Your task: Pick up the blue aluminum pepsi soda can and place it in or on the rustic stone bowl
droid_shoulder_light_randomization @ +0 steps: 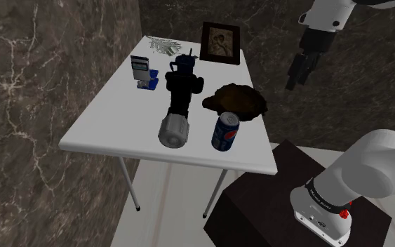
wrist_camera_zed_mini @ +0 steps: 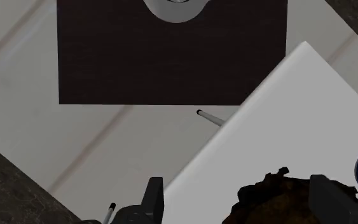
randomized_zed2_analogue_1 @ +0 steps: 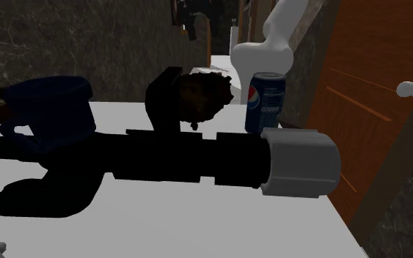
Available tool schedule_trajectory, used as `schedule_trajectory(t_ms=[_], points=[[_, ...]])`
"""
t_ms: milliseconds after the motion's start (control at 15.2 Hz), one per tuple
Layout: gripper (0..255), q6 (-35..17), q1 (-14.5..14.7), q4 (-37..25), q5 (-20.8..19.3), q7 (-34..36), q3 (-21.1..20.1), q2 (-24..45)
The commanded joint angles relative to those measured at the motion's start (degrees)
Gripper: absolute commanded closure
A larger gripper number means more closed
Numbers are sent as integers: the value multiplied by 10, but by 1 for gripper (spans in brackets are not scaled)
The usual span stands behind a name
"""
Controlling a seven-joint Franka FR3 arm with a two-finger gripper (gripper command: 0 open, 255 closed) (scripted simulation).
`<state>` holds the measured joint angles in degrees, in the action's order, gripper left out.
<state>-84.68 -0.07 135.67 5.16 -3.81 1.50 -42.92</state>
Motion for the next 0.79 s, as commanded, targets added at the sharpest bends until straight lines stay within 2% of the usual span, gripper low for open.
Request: schedule_trajectory(t_ms=[0,330,726], points=[[0,0,0,0,0,0,0,0],[0,-44,19,14,44,86,-76,0],[0,-104,37,5,84,189,-169,33]])
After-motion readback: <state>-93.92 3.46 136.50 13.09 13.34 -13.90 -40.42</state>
